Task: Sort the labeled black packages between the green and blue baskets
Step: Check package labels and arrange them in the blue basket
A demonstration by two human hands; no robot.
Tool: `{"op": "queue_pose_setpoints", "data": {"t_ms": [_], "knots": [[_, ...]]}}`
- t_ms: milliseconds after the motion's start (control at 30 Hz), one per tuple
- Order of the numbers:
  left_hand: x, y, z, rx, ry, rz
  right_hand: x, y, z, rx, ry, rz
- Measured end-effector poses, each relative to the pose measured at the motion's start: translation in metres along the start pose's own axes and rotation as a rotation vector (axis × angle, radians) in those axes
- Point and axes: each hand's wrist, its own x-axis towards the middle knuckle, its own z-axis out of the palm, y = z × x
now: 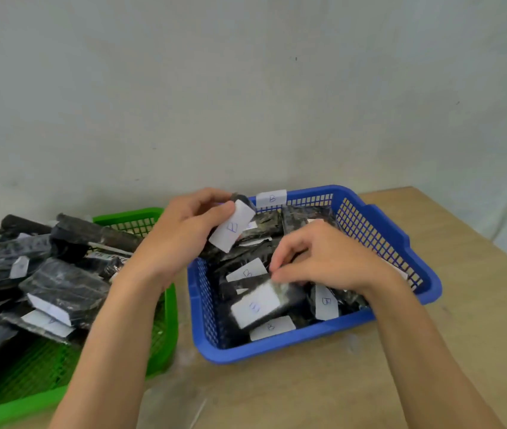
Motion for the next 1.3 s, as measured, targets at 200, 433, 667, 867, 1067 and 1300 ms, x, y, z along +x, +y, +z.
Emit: {"op": "queue_pose_setpoints", "data": {"t_ms": [200, 433, 667, 867, 1067, 1300], "knots": [[0.008, -0.010, 0.024, 0.458, -0.198, 0.025, 0.002, 0.008, -0.005, -0.335, -0.040, 0.043], [0.006, -0.017, 0.051, 0.775, -0.387, 0.068, -0.017, 0.008, -0.036, -0.125, 0.161, 0.019], [-0.017, 0.000, 0.011, 0.637, -0.140, 0.264, -0.006, -0.006, -0.006, -0.353, 0.150, -0.004], [-0.088, -0.009, -0.126, 0.722, 0.264, 0.300, -0.004, -0.032, 0.023, -0.606, 0.439, -0.026], [-0.147, -0.042, -0.233, 0.904, 0.370, -0.194, 0.009, -0.100, 0.105, -0.305, 0.450, -0.457], [-0.154, -0.076, -0.233, 0.970, 0.218, -0.436, 0.057, -0.148, 0.204, -0.356, 0.078, -0.442]]}}
